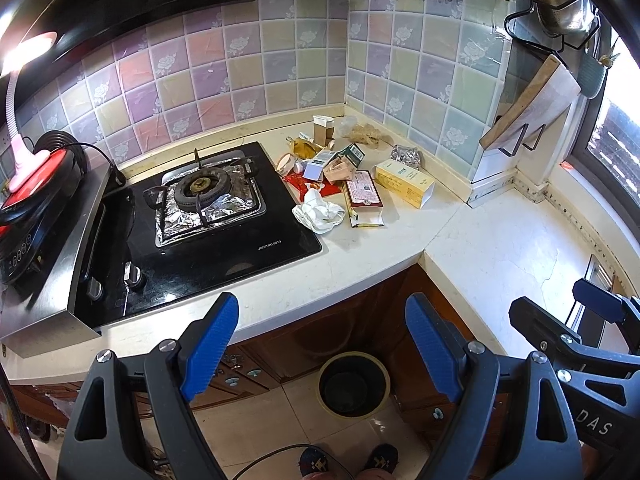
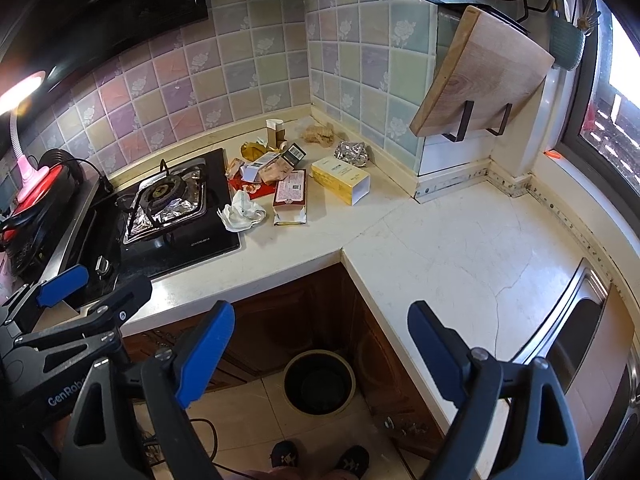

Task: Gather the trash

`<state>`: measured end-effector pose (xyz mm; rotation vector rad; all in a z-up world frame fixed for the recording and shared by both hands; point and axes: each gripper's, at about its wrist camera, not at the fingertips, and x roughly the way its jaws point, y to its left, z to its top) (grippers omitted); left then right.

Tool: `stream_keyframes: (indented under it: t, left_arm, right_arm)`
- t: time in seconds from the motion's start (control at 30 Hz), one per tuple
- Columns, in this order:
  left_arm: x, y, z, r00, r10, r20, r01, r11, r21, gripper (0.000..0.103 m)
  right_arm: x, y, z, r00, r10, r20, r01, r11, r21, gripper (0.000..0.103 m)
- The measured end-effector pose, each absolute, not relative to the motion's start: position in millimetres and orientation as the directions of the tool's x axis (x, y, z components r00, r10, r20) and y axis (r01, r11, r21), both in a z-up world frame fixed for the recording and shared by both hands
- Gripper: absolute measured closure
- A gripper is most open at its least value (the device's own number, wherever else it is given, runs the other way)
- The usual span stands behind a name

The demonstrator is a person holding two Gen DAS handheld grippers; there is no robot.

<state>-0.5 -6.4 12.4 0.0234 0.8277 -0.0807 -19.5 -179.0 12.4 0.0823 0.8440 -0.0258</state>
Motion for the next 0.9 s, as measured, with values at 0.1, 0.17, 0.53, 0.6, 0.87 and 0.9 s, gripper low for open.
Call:
stream_keyframes:
  t: [0.1,0.17,0.53,0.6,0.87,0.9]
  left_arm:
    - [1.0,-6.8,11.9,0.672,-0.066,-0.738,0.086,0.996,-0.010,0.019]
    - [0.2,-7.8,11.4,0.673,-0.066,-0.736,0.086,0.996,-0.011,0.019]
    - [17.2,0.8,10.7,0.663,-0.095,-0.742,0.117,0.993,-0.023,0.019]
    - [27.5,8.7,7.9,0.653,-0.108,-0.750,0.122,0.992,-0.036,0.019]
    - [77.9,46.3,-13.7,0.555,-0.151,-0.818,0.104,0.988,-0.112,0.019]
    - [84.8,47.8,-17.1,0.545,-0.147,-0.825,0.103,0.989,-0.108,0.019]
  right_arm:
    - [-19.4,-179.5,12.3,0.664,0.009,-0.747,0.055,0.997,0.062,0.014]
    - [-19.5,-178.2,12.4,0.665,0.006,-0.747,0.060,0.996,0.061,0.015]
    - [-12.3,-158.3,12.6,0.663,-0.031,-0.748,0.115,0.991,0.061,0.015]
    - [-9.2,-155.5,11.1,0.664,-0.037,-0.747,0.133,0.989,0.070,0.015]
    - [7.0,-162.6,7.2,0.634,-0.041,-0.772,0.198,0.974,0.111,0.020]
    - [10.4,-164.4,5.9,0.634,-0.044,-0.772,0.203,0.973,0.111,0.020]
